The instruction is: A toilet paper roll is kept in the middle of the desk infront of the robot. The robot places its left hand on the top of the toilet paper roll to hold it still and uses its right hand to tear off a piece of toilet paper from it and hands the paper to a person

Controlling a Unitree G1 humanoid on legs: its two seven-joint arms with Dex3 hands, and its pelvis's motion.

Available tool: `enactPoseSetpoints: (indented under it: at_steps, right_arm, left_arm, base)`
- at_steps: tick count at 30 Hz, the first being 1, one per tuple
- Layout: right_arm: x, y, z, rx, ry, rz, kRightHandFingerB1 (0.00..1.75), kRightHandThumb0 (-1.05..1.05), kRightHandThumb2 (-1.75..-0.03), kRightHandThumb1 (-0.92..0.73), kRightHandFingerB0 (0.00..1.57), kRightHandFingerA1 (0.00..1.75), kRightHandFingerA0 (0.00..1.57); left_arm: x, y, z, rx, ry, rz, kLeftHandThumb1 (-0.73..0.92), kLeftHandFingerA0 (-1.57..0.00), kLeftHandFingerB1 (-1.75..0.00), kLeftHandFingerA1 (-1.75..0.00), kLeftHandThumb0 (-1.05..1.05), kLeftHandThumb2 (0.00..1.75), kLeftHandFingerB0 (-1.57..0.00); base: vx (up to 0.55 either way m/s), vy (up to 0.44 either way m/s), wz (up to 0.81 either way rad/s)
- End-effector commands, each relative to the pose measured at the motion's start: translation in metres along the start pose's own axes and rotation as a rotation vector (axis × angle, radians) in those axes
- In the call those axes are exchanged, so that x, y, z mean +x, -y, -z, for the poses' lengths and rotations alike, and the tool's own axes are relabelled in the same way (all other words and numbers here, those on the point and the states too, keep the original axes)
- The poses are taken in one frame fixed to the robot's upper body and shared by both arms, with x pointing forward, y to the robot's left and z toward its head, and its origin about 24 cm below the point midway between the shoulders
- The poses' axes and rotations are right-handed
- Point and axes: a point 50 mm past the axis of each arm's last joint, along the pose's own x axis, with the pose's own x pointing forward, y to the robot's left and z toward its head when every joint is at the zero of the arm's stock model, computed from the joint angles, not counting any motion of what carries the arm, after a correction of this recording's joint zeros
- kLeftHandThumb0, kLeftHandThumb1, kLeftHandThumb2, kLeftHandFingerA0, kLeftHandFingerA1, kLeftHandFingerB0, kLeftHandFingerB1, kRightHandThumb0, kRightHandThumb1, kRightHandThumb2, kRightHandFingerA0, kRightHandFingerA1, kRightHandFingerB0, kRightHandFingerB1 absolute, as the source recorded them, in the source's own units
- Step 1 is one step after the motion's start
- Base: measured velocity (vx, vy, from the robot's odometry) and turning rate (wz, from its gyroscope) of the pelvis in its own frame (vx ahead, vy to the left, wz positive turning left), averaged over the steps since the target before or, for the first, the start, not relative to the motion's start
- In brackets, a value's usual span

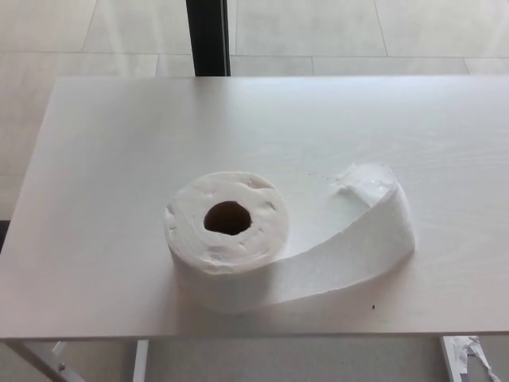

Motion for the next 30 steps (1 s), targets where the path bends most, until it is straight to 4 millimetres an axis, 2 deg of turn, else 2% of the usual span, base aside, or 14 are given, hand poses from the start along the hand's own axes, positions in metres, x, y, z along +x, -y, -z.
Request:
enactPoseSetpoints:
  at_steps: [1,3,4,7,9,10,11,12,15,16,17,19,21,30]
  right_arm:
    - [-0.003,0.008,-0.115,0.268,0.543,0.055,0.39,-0.61,-0.58,-0.62,0.24,0.56,0.44]
    - [-0.008,0.004,-0.138,0.252,0.657,0.072,0.40,-0.62,-0.59,-0.63,0.24,0.62,0.47]
    - [-0.015,0.001,-0.162,0.276,0.747,0.041,0.43,-0.68,-0.59,-0.63,0.24,0.57,0.37]
    - [-0.038,-0.014,-0.215,0.266,0.940,-0.015,0.41,-0.67,-0.59,-0.64,0.24,0.49,0.33]
    - [-0.052,-0.025,-0.239,0.253,1.022,-0.050,0.38,-0.66,-0.59,-0.64,0.24,0.44,0.34]
    - [-0.060,-0.033,-0.251,0.266,1.082,-0.108,0.35,-0.65,-0.58,-0.62,0.24,0.44,0.32]
    - [-0.071,-0.052,-0.266,0.198,1.146,-0.140,0.41,-0.66,-0.82,-0.50,0.17,0.46,0.23]
    - [-0.080,-0.069,-0.276,0.155,1.191,-0.212,0.40,-0.65,-0.81,-0.51,0.15,0.47,0.20]
    - [-0.082,-0.075,-0.279,0.113,1.215,-0.229,0.40,-0.65,-0.81,-0.51,0.15,0.47,0.20]
    - [-0.087,-0.090,-0.284,0.040,1.244,-0.270,0.40,-0.66,-0.83,-0.51,0.13,0.51,0.31]
    - [-0.092,-0.106,-0.287,-0.028,1.261,-0.315,0.41,-0.66,-0.81,-0.48,0.17,0.49,0.26]
    - [-0.099,-0.130,-0.290,-0.117,1.262,-0.390,0.30,-0.62,-0.58,-0.58,0.23,0.42,0.24]
    - [-0.112,-0.169,-0.286,-0.278,1.257,-0.499,0.32,-0.67,-0.58,-0.58,0.23,0.43,0.22]
    - [-0.115,-0.237,-0.250,-0.583,1.182,-0.730,0.30,-0.66,-0.59,-0.63,0.24,0.44,0.20]
  left_arm:
    - [-0.023,-0.020,-0.124,-0.203,0.505,-0.109,0.76,-0.34,-0.90,-1.07,-0.91,0.64,-0.30]
    - [-0.038,-0.021,-0.157,-0.196,0.609,-0.143,0.76,-0.55,-0.96,-1.03,-0.96,0.63,-0.32]
    - [-0.062,-0.020,-0.193,-0.170,0.738,-0.173,0.77,-1.05,-0.96,-0.89,-1.03,0.62,-0.39]
    - [-0.107,-0.013,-0.250,-0.104,1.001,-0.228,0.80,-1.31,-0.82,-1.07,-0.98,0.65,-0.38]
    - [-0.126,-0.004,-0.272,-0.066,1.146,-0.255,0.62,-1.26,-0.76,-1.10,-1.04,0.91,-0.38]
    - [-0.140,0.002,-0.284,-0.036,1.192,-0.235,0.63,-0.84,-0.69,-0.88,-1.02,1.11,-0.27]
    - [-0.158,0.015,-0.304,0.024,1.235,-0.249,0.63,-1.26,-0.53,-1.41,-0.81,0.97,-0.21]
    - [-0.172,0.029,-0.317,0.064,1.283,-0.235,0.81,-1.05,-0.39,-1.58,-0.67,0.67,-0.25]
    - [-0.176,0.035,-0.321,0.101,1.310,-0.243,0.81,-1.05,-0.39,-1.58,-0.67,0.67,-0.25]
    - [-0.185,0.047,-0.328,0.169,1.362,-0.251,0.83,-0.26,-0.40,-0.84,-0.52,0.63,-0.24]
    - [-0.193,0.059,-0.334,0.217,1.405,-0.249,0.82,-0.32,-0.43,-0.59,-0.50,0.63,-0.23]
    - [-0.205,0.077,-0.340,0.252,1.460,-0.230,0.79,-0.30,-0.45,-0.56,-0.51,0.63,-0.23]
    - [-0.221,0.108,-0.346,0.292,1.597,-0.125,0.79,-0.26,-0.45,-0.58,-0.41,0.63,-0.20]
    - [-0.226,0.197,-0.330,0.505,1.644,0.069,0.80,-0.24,-0.38,-0.55,-0.64,0.64,-0.26]
  base:
    - [0.00,0.000,0.00]
    - [0.00,0.000,0.00]
    - [0.00,0.000,0.00]
    - [0.00,0.000,0.00]
    - [0.00,0.000,0.00]
    - [0.00,0.000,0.00]
    - [0.00,0.000,0.00]
    - [0.00,0.000,0.00]
    - [0.00,0.000,0.00]
    - [0.00,0.000,0.00]
    - [0.00,0.000,0.00]
    - [0.00,0.000,0.00]
    - [0.00,0.000,0.00]
    - [0.00,0.000,0.00]
